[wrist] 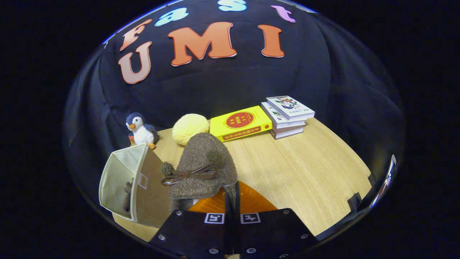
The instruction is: Open the storage box then place both shoes into the box .Put the left shoe in first, then the right shoe, with the right side of both shoes facing outward in a uniform manner.
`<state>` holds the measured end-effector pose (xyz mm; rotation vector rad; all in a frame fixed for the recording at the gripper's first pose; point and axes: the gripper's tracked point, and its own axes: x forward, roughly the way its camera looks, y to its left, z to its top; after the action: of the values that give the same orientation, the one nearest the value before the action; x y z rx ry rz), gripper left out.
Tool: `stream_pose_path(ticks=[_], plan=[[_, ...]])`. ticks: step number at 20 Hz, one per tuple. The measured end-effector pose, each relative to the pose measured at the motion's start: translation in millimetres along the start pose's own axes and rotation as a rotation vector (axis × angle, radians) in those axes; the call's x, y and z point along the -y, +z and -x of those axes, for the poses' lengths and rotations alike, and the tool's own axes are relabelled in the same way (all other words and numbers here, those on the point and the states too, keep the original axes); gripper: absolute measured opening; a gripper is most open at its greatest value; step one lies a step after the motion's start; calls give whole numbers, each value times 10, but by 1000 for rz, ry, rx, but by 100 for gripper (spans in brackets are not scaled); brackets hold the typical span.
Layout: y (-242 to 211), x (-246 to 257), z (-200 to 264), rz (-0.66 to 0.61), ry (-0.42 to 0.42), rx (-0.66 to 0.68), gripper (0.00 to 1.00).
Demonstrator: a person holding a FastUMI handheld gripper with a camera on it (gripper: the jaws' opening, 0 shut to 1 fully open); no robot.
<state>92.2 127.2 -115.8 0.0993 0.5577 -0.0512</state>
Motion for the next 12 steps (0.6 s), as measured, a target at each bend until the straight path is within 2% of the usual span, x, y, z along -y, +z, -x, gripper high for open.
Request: stream_pose_path(ticks=[6, 12], plan=[[274, -885, 219, -2, 55, 48, 2], [191, -1576, 194, 8, 99, 34, 2]])
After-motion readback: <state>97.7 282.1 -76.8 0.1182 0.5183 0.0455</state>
